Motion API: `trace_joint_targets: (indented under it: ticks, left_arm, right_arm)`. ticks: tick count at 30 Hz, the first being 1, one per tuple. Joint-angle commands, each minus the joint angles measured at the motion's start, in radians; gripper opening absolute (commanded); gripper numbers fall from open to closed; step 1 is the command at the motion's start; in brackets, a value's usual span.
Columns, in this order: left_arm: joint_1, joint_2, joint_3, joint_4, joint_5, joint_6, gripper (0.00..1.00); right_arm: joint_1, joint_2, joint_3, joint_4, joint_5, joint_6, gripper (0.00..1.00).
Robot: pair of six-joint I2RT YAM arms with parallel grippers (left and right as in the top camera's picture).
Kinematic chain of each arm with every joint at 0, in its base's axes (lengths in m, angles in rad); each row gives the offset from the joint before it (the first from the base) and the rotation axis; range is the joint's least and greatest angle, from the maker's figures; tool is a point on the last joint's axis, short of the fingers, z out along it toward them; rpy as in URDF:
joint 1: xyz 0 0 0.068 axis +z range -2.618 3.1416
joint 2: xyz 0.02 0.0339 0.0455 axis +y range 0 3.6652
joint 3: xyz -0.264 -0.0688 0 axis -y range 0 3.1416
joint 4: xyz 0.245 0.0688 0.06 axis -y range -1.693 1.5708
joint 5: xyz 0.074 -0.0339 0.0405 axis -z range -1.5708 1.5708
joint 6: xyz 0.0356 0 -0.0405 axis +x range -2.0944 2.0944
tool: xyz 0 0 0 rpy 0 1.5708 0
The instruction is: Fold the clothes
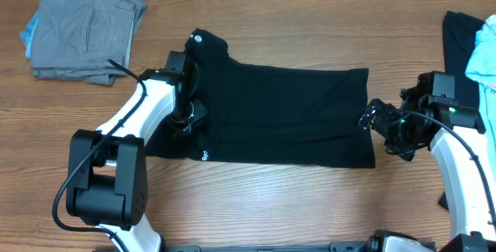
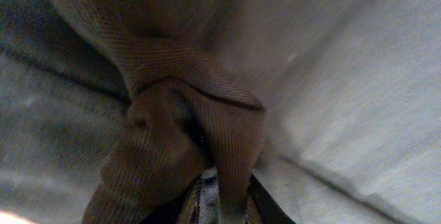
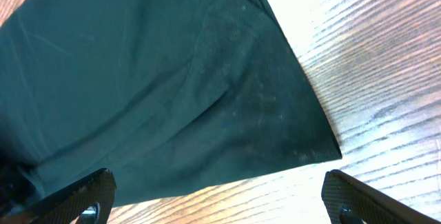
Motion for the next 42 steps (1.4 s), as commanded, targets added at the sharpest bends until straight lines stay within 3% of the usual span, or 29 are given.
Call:
trace_joint_targets:
  ticks: [1,5,8,9,10,15,22,24,28,32,35,42]
  left_arm:
    - [0.006,0.016,0.000,0.045,0.005,0.009,0.24]
    - [0.006,0.016,0.000,0.134,0.005,0.009,0.37]
    - [0.006,0.016,0.000,0.215,0.013,0.026,0.75]
    - [0.006,0.016,0.000,0.253,0.015,0.036,0.95]
    - [0.006,0.015,0.000,0.265,0.018,0.041,1.00]
    - [0.026,0.015,0.045,0.318,0.060,0.109,1.00]
    - [0.025,-0.008,0.254,0.174,0.069,0.218,1.00]
    - [0.025,-0.013,0.352,0.070,0.101,0.269,1.00]
    - [0.018,-0.013,0.443,-0.202,0.119,0.242,1.00]
    - [-0.005,-0.011,0.416,-0.402,0.117,0.243,1.00]
    - [-0.033,-0.011,0.350,-0.452,0.117,0.243,1.00]
    - [-0.091,-0.011,0.121,-0.307,0.153,0.218,1.00]
  right_arm:
    - [-0.001,-0.007,0.016,0.006,0.002,-0.004,1.00]
    - [-0.001,-0.007,0.016,0.008,0.002,-0.004,1.00]
    - [-0.001,-0.007,0.016,0.008,0.002,-0.004,1.00]
    - [-0.001,-0.007,0.016,0.008,0.002,-0.004,1.00]
    - [-0.001,-0.007,0.016,0.008,0.002,-0.004,1.00]
    - [-0.001,-0.007,0.016,0.008,0.002,-0.004,1.00]
    - [-0.001,-0.007,0.015,0.010,0.002,-0.008,1.00]
    - [-0.001,-0.007,0.015,0.015,0.002,-0.008,1.00]
    - [-0.001,-0.007,0.014,0.015,0.002,-0.007,1.00]
    - [-0.001,-0.007,0.002,0.028,0.002,-0.007,1.00]
    - [-0.001,-0.006,-0.006,0.039,0.002,-0.007,1.00]
    - [-0.001,-0.003,-0.018,0.037,0.002,-0.007,1.00]
